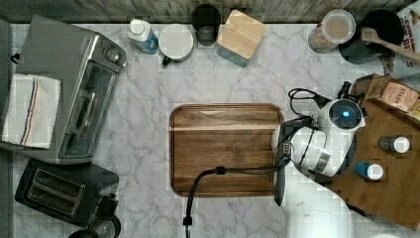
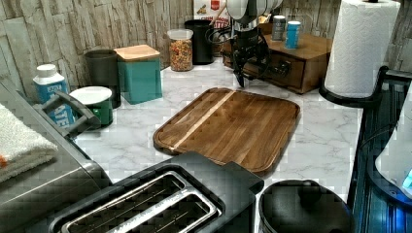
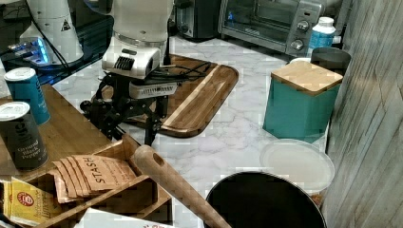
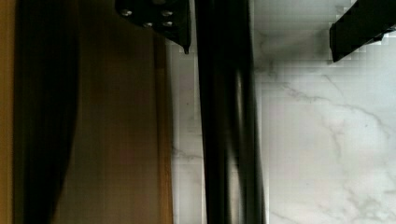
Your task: Open the drawer.
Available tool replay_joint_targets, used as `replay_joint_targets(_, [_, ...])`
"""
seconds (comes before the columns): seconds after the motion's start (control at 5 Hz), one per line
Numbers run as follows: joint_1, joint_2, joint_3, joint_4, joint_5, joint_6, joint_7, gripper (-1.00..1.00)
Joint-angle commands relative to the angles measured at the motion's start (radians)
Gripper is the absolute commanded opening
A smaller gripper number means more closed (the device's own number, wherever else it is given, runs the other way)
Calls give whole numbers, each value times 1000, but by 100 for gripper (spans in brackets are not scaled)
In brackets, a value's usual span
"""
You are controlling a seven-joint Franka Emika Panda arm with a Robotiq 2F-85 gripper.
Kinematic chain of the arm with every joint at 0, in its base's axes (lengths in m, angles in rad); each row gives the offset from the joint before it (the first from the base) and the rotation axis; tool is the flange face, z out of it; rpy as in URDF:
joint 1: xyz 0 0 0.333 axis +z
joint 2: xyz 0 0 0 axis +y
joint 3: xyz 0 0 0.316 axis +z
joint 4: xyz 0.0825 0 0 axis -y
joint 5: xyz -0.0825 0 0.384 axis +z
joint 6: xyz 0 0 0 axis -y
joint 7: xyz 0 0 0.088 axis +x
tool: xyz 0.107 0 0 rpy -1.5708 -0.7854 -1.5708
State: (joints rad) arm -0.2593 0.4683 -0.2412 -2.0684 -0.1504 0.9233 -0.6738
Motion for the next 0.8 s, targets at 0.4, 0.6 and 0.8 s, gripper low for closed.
replay_joint_targets(0.4, [48,-119,56,7,10,80,-16,100])
replay_joint_targets(0.6, [68,-114,84,33,32,54,5,100])
replay_joint_targets(0.8, [92,-87,136,47,100,61,52,100])
